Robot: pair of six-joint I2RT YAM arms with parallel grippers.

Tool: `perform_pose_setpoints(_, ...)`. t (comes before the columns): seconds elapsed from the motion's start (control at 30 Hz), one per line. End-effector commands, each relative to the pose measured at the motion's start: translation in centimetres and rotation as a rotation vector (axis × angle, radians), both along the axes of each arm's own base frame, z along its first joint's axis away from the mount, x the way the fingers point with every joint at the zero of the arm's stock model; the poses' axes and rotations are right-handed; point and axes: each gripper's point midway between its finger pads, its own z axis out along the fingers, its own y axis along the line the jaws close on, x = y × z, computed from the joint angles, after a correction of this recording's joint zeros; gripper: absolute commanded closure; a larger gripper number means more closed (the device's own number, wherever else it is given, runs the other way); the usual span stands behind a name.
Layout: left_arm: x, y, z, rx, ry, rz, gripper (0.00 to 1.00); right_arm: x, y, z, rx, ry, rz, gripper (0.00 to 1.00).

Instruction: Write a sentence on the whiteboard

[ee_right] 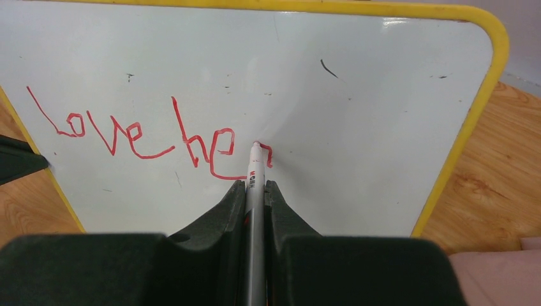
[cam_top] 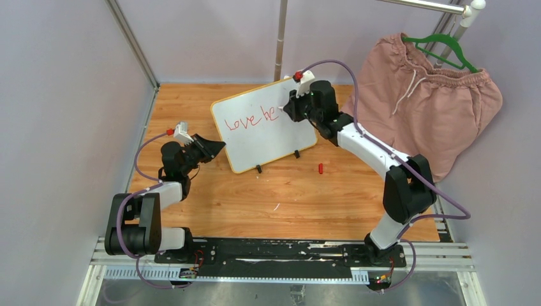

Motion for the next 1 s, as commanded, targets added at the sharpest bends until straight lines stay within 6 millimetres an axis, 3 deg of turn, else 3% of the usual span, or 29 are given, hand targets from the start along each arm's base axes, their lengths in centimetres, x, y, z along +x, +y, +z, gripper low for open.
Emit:
perform_pose_setpoints(0.0, 0.0, 0.5, -0.2, 0.012, 0.007, 0.024, 1.0, -0.1, 1.6, 0.5, 0.004, -0.013, 0.027, 1.0)
perform_pose_setpoints(0.23, 0.0, 0.4, -0.2, 0.011, 0.007, 0.023, 1.0, -0.8, 1.9, -0.4, -0.014, 0.003, 0.041, 1.0)
perform_pose_setpoints(0.43, 0.0, 0.4, -0.2, 0.011, 0.008, 0.022, 1.0, -1.2, 1.0, -1.3, -0.032, 0.01, 0.014, 1.0)
perform_pose_setpoints(0.97, -0.1, 0.4, -0.2, 0.011, 0.007, 0.022, 1.0, -0.8, -1.1, -0.8, -0.033, 0.0, -0.055, 1.0)
